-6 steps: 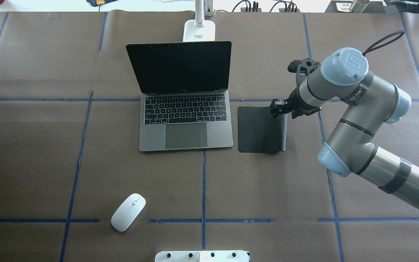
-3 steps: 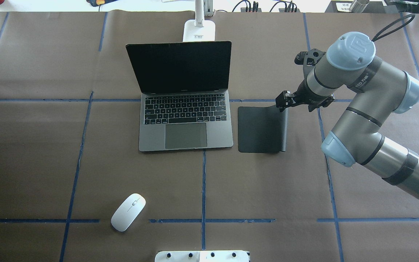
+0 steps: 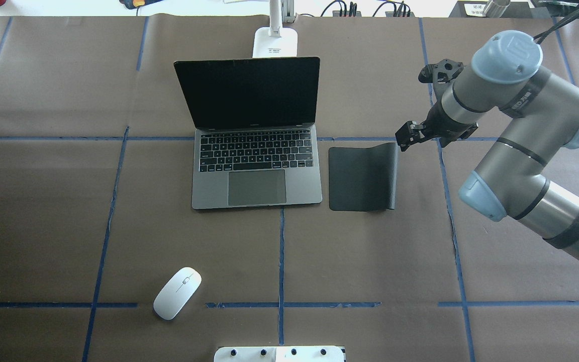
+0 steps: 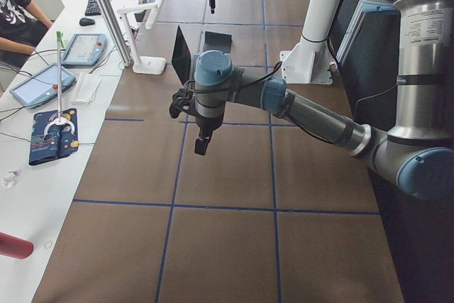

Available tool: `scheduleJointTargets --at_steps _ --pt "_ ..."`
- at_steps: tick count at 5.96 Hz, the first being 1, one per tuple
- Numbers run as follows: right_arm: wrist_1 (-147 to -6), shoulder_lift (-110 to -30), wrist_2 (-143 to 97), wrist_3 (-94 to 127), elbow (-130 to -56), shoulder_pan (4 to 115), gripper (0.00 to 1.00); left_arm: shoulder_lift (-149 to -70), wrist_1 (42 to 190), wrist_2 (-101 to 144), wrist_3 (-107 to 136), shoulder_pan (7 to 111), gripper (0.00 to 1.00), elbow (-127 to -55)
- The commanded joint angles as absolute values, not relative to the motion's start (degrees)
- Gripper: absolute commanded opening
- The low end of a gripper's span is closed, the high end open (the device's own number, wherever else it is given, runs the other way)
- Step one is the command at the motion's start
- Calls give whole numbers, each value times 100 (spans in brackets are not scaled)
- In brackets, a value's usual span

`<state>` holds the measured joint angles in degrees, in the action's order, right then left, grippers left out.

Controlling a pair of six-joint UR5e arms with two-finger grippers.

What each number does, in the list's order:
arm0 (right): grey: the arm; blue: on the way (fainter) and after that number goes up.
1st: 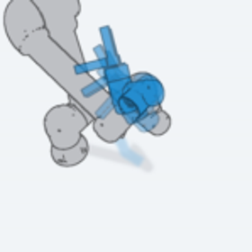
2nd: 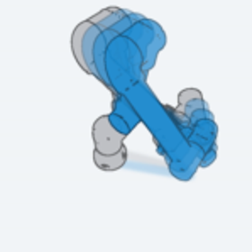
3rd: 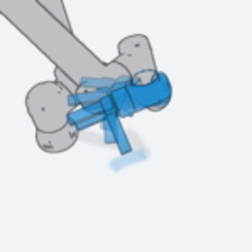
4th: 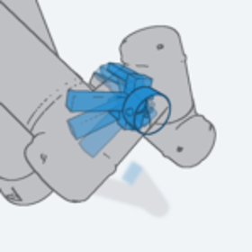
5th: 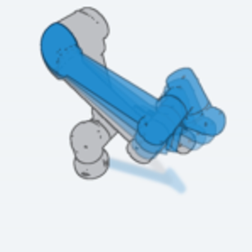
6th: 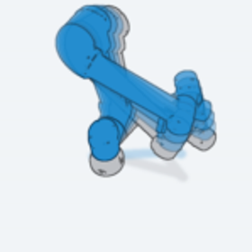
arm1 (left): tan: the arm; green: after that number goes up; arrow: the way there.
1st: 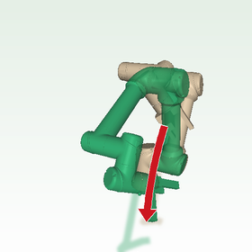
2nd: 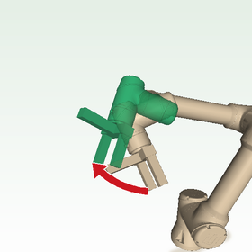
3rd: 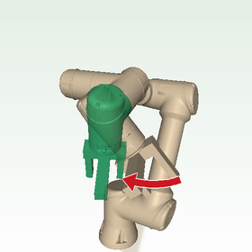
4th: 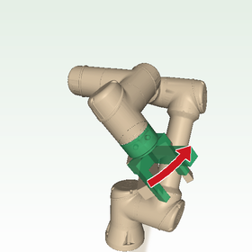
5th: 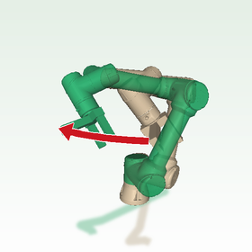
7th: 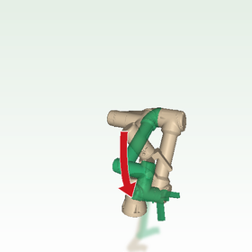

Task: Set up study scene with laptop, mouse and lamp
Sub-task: 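Release the mouse pad and withdraw the right gripper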

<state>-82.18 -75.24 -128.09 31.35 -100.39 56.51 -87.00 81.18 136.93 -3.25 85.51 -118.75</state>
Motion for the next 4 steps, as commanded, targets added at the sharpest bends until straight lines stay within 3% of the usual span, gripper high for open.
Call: scheduleJointTargets --at_steps 1,4 --pt "-8226 -8739 -13227 1039 -10300 6779 100 -9356 8622 13606 295 7283 100 -11874" --pt "-8236 -9972 -13228 -1516 -10248 8171 100 -10351 8640 11976 1378 4868 100 -11935"
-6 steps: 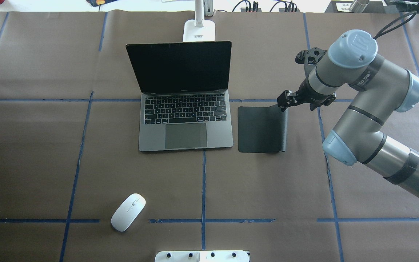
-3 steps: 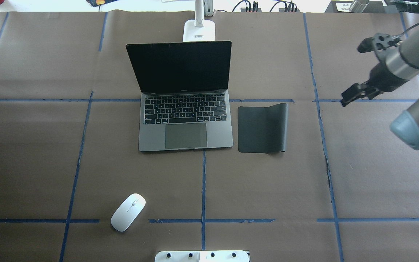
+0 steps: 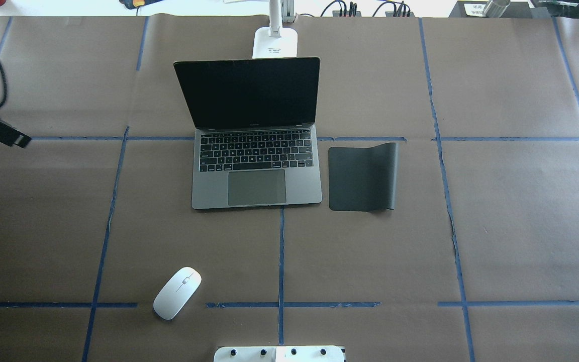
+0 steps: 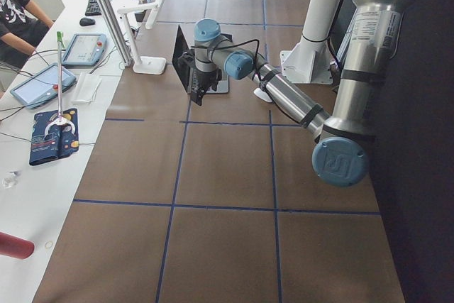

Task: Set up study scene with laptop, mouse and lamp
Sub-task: 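Release the mouse pad and withdraw the right gripper, then move the left gripper down and grasp the white mouse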

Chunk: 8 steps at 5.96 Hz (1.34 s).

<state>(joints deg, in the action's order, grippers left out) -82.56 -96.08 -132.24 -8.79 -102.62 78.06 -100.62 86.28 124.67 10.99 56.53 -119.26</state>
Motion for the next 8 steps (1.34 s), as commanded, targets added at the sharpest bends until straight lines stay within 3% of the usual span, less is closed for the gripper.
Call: scheduleJointTargets --at_steps 1,3,8 --pt "-8235 -10045 -13228 -1555 -10248 8270 100 -10545 8648 11449 2076 4069 100 -11953" --pt "-8235 -10046 -13219 -1521 -10239 8271 100 -10618 8918 10410 2836 2704 100 -11988" --pt "-8235 -10046 -13227 -1468 -10239 8271 100 -10433 9185 9905 3867 1503 100 -11971"
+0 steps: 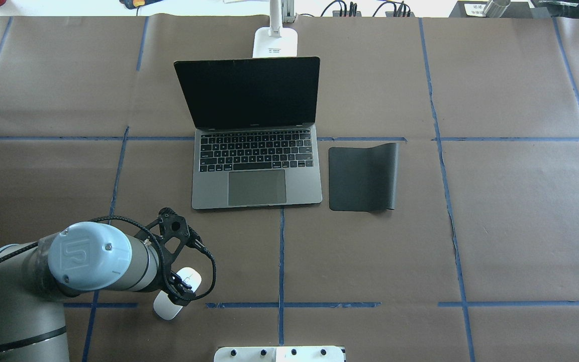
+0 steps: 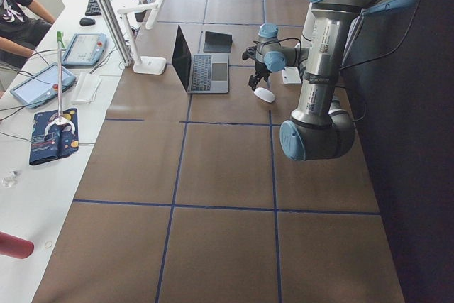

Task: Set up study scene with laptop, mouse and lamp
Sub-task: 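Move the left gripper down and grasp the white mouse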

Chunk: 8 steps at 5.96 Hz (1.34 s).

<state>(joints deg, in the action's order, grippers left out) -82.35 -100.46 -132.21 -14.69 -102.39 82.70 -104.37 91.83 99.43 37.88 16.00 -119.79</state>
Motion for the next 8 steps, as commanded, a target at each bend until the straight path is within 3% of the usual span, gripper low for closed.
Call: scheduleJointTargets --at_steps 1,8 --pt "-8235 -10046 -13228 -1468 -10239 8271 100 -10424 9193 9914 3841 1494 100 -11910" --pt "-8235 -10055 -13210 -1477 -10151 8262 100 -10503 9834 9967 3867 1222 99 -11136"
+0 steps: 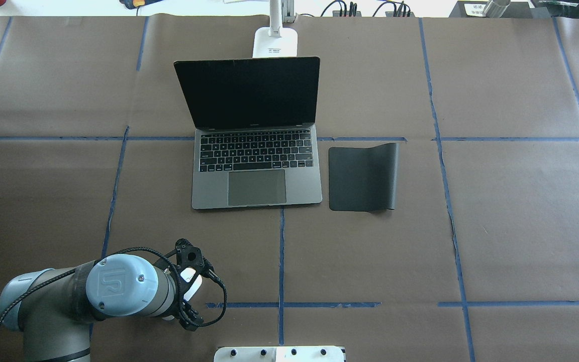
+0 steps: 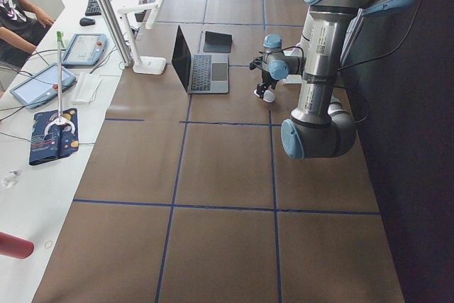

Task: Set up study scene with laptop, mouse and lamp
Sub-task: 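Move the left gripper down and grasp the white mouse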

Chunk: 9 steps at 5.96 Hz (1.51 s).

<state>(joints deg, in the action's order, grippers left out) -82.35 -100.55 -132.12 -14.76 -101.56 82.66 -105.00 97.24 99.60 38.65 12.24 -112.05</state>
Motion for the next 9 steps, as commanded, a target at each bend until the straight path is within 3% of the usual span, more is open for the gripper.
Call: scheduleJointTargets --at_steps 1,2,3,5,9 --pt "-8235 -10055 -13219 -1477 -10151 8270 100 -10503 9835 9975 3858 1222 66 -11188" --pt "-8235 -10055 -13210 -1468 -10151 8262 100 -10503 9826 9984 3867 1230 39 -11232" --pt "-8235 -10055 -13219 -1468 -10160 8270 100 -10503 9826 9984 3876 1257 30 -11259" --pt "-8235 -10055 -13219 -1468 -10151 8262 100 -10634 9573 9984 3893 1457 28 -11679" --pt "-8235 -10055 -13219 -1468 -10151 8262 100 -12117 8710 9984 4277 2345 28 -11279"
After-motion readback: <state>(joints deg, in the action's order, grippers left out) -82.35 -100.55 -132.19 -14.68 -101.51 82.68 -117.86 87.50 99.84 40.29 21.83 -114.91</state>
